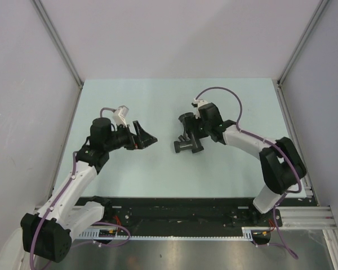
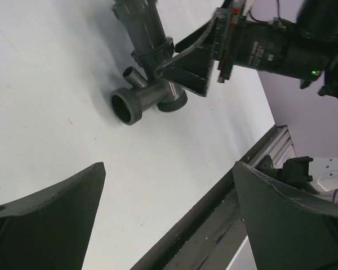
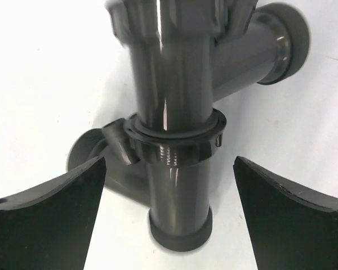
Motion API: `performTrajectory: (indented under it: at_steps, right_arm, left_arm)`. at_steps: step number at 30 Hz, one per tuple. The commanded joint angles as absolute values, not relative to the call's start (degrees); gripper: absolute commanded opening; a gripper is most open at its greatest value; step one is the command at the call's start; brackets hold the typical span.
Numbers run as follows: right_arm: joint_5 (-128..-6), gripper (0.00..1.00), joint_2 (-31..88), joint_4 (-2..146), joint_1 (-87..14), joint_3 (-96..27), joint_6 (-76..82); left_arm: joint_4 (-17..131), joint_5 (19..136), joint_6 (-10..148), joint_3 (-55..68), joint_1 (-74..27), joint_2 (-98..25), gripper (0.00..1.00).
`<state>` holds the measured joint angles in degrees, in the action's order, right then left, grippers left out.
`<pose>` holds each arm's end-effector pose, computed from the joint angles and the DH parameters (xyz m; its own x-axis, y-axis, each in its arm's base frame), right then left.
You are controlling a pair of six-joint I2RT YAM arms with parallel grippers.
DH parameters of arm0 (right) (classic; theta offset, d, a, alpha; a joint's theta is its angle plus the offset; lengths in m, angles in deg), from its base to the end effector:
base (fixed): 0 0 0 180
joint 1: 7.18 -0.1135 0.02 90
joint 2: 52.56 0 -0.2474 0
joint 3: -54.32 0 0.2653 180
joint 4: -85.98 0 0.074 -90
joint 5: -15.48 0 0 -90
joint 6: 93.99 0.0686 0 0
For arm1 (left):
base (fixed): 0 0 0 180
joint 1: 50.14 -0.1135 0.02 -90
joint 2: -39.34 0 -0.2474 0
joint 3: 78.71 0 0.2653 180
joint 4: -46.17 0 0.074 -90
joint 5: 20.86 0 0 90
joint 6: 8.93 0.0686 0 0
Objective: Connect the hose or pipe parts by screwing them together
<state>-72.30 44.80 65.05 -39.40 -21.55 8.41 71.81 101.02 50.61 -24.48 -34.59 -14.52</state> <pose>0.3402 0.2175 0.1655 -0.6770 -0.1730 -0.7154 -0.4214 0.8880 0.1840 0.2398 -0.1043 0.2586 -0.7031 -0.2512 -0.6652 0.3844 0.6528 -0.6528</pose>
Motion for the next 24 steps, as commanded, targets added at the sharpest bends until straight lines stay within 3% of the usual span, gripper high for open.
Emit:
performTrajectory:
  at_steps: [1,12,24]
  right_arm:
    - [-75.12,1.00,33.85,57.12,-39.08,-24.22,8.05]
    - [-79.17,1.00,3.19,39.17,-41.01,-24.93,14.54]
    - [-77.76,1.00,-9.06,35.20,-41.89,-19.05,19.91]
  left_arm:
    - [70.92,104.47,51.71,-19.77,-35.02,-12.25,1.00]
    - [70.57,109.23,53.03,-16.16,-34.93,-1.63,1.00]
    - [69.52,104.83,53.12,-25.12,-34.93,10.51,1.00]
